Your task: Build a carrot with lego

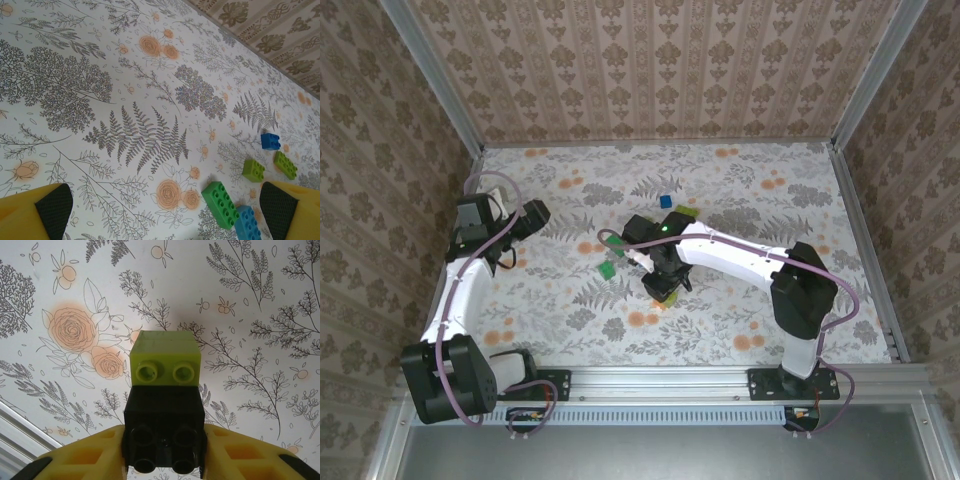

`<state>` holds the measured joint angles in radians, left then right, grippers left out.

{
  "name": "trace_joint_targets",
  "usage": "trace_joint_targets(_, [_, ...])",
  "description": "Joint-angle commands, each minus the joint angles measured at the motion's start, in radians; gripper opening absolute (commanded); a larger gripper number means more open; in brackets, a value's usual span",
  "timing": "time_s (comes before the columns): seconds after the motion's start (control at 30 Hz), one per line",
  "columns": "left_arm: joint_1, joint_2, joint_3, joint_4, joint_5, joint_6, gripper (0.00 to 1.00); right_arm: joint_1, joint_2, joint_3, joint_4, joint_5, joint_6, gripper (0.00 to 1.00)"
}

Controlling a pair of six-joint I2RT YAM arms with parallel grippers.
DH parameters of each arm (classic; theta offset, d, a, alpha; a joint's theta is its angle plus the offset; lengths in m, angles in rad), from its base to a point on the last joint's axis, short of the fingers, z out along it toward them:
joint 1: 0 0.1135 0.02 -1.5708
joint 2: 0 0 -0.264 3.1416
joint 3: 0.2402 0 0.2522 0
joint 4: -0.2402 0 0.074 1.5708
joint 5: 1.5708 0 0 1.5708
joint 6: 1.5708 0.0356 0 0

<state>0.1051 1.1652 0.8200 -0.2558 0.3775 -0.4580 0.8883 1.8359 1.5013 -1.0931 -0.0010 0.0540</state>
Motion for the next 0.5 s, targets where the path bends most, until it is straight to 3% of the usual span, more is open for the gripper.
trace_joint_targets(0.0, [-0.007,0.004,0.032,-0.013,0.001,0.022,1.0,-0.001,0.037,0.008,-0.047,-0.008,-0.05,0.41])
trace_joint_targets(0.1, [-0.007,0.004,0.032,-0.014,0.001,0.022,1.0,-0.001,0.03,0.015,-0.047,-0.011,-0.06,0.46])
trace_joint_targets(0.27, [-0.006,0.004,0.033,-0.014,0.001,0.023,1.0,-0.001,0.0,0.023,-0.039,-0.017,-0.069,0.63])
trace_joint_targets(0.47, [-0.007,0.003,0.032,-0.014,0.0,0.024,1.0,-0.002,-0.1,0.033,-0.053,0.002,-0.07,0.73])
